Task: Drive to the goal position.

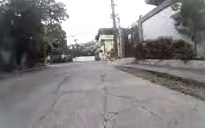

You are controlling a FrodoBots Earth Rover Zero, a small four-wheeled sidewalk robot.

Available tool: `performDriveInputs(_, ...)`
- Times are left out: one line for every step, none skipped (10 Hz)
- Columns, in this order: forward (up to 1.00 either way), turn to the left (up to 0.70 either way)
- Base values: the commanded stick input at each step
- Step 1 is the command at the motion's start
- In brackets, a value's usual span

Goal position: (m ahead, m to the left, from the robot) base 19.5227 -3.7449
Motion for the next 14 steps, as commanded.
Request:
performDriveInputs(1.00,0.23)
performDriveInputs(1.00,0.23)
performDriveInputs(1.00,0.23)
performDriveInputs(1.00,0.23)
performDriveInputs(1.00,0.23)
performDriveInputs(1.00,0.23)
performDriveInputs(1.00,0.23)
performDriveInputs(1.00,0.15)
performDriveInputs(1.00,-0.07)
performDriveInputs(1.00,-0.17)
performDriveInputs(1.00,-0.17)
performDriveInputs(1.00,-0.17)
performDriveInputs(1.00,-0.17)
performDriveInputs(1.00,-0.17)
